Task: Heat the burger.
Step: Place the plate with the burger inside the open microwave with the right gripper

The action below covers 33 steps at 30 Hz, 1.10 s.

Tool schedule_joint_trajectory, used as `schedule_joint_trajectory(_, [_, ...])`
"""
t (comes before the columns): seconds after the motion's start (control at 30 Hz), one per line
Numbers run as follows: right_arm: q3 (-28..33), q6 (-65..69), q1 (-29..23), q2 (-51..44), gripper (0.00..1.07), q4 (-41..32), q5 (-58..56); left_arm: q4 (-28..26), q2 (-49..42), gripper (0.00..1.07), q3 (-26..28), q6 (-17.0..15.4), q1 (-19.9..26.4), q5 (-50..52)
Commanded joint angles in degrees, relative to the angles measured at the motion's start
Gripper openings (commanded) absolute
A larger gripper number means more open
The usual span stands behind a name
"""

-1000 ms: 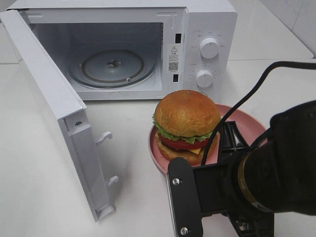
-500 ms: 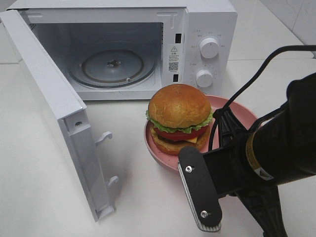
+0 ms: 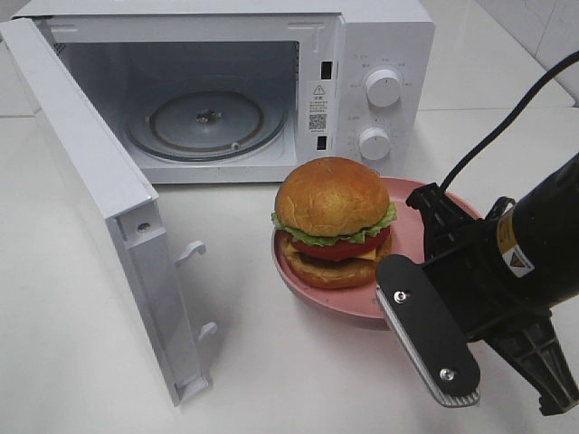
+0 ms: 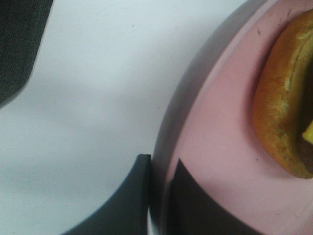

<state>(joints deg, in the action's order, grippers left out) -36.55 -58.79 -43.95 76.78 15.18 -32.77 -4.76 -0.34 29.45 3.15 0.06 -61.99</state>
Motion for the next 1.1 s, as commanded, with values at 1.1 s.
schedule_joint_trajectory(1.1, [-9.63, -17.02, 3.27, 3.95, 0.01, -10.08, 8.14, -0.06, -1.03, 0.98, 0.11, -0.23, -0.06, 0.80])
